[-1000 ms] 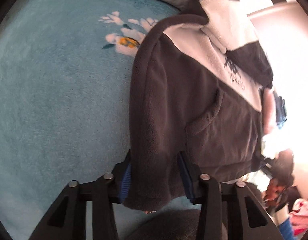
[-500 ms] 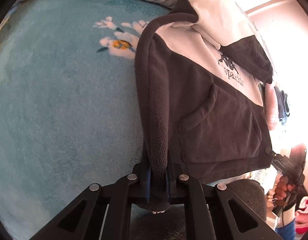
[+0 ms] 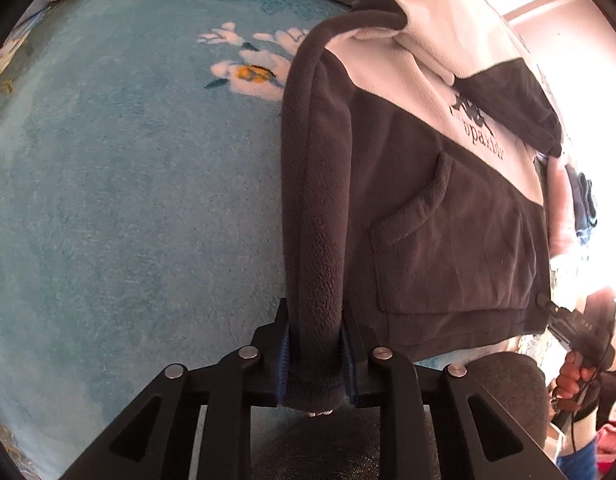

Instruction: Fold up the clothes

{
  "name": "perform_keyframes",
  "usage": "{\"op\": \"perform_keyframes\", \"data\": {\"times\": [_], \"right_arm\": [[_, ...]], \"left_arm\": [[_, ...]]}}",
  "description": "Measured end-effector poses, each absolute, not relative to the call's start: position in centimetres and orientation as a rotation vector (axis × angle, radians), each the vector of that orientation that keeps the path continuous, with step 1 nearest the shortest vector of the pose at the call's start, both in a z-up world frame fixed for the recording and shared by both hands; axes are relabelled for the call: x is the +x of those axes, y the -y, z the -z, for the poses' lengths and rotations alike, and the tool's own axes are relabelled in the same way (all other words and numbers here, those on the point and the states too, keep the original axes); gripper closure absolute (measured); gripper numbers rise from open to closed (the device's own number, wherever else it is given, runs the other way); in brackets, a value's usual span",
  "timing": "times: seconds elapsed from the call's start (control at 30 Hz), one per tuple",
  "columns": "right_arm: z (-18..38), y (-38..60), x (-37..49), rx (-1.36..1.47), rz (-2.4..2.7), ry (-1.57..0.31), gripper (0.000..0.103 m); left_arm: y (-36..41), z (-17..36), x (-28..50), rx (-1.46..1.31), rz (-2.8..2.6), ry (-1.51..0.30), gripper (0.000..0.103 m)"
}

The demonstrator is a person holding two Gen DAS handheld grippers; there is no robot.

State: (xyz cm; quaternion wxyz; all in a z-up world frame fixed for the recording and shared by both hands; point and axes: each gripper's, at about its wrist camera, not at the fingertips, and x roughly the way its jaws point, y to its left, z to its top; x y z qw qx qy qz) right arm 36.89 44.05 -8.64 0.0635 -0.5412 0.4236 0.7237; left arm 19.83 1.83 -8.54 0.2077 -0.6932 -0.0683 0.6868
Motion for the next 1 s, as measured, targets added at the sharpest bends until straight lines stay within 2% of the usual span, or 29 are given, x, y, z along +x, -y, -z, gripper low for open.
{"op": "perform_keyframes", "data": {"times": [0.3, 0.43, 0.53, 0.73, 0.87, 1.0], "right_arm": [[9.7, -44.5, 37.8, -1.644, -2.096, -1.321, 0.082], [9.6, -44.4, 38.0, -1.667, -2.076, -1.299, 0.082], [9.2, -44.4, 37.8, -1.672, -2.076, -1.291, 0.088], [6.6, -45.4, 37.6, -1.624, -2.141, -1.373, 0.092], [3.8, -47.0, 37.5, -1.505, -2.219, -1.495, 0.093], [0.9, -48.4, 36.1, -1.37, -2.3, -1.588, 0.093]], "left_arm": [[-1.7, 8.5, 20.1, -1.906, -1.898, 0.122, 0.078], [-1.5, 8.2, 20.3, -1.871, -1.896, 0.099, 0.079], [-1.4, 7.8, 20.5, -1.834, -1.902, 0.07, 0.084], [-0.9, 5.7, 20.8, -1.723, -1.922, 0.044, 0.09], [-0.1, 3.4, 20.4, -1.643, -1.922, 0.098, 0.091], [1.1, 0.6, 18.3, -1.564, -1.904, 0.269, 0.091]]}}
